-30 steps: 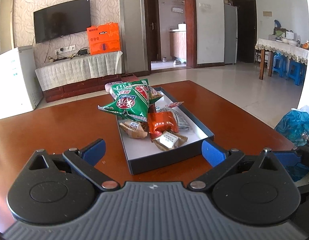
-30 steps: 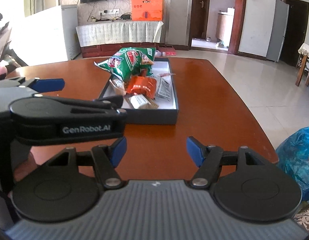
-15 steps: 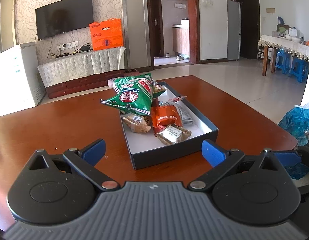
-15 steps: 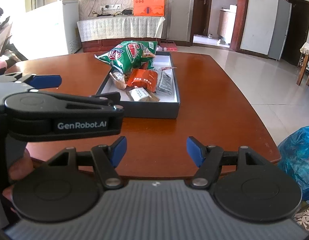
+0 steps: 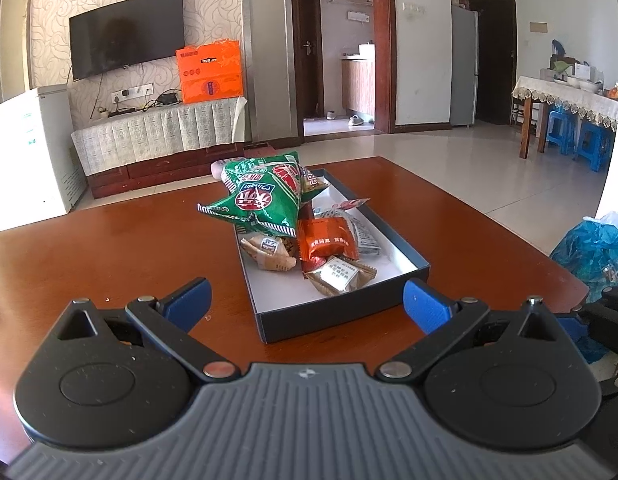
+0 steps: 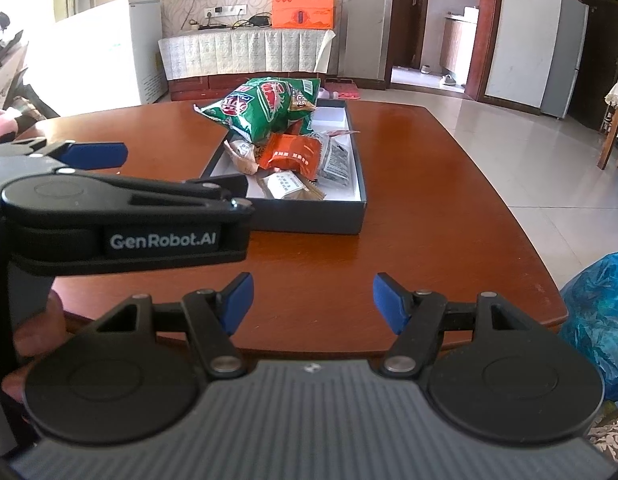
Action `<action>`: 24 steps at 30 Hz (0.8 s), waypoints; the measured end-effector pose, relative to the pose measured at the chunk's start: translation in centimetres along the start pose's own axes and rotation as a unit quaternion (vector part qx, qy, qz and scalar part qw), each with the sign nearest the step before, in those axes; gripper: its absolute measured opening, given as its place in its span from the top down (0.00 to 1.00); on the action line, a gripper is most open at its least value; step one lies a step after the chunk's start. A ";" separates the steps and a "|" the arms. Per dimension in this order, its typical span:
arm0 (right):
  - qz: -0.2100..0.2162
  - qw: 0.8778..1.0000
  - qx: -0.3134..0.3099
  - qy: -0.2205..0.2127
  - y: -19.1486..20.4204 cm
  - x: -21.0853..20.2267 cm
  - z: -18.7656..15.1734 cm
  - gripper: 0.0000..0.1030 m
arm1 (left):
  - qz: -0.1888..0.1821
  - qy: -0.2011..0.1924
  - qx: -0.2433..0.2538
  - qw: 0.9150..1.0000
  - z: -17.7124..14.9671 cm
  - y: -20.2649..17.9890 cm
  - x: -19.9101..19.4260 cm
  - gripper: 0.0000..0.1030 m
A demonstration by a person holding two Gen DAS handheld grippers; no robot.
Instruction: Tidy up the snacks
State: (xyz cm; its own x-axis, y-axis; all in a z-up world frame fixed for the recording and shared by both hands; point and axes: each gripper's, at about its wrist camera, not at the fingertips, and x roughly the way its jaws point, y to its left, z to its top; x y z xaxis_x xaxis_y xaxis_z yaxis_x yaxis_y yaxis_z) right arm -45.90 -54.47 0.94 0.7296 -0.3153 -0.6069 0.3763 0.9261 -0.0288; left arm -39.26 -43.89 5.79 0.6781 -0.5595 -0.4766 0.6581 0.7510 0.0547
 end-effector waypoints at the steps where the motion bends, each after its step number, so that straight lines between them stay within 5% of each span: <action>1: 0.000 1.000 0.000 0.000 0.0 0.0 0.0 0.33 | 0.000 0.000 -0.001 1.000 0.0 0.0 0.0 0.00; 24: 0.006 1.000 -0.007 0.008 0.0 0.1 0.0 0.33 | 0.004 0.006 -0.003 1.000 0.0 0.4 -0.1 0.00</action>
State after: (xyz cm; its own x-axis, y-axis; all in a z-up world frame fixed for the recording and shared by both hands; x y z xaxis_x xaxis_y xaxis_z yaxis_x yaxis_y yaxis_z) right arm -45.86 -54.47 0.88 0.7241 -0.3011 -0.6206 0.3592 0.9326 -0.0333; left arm -39.04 -43.54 5.87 0.6795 -0.5488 -0.4870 0.6507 0.7574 0.0544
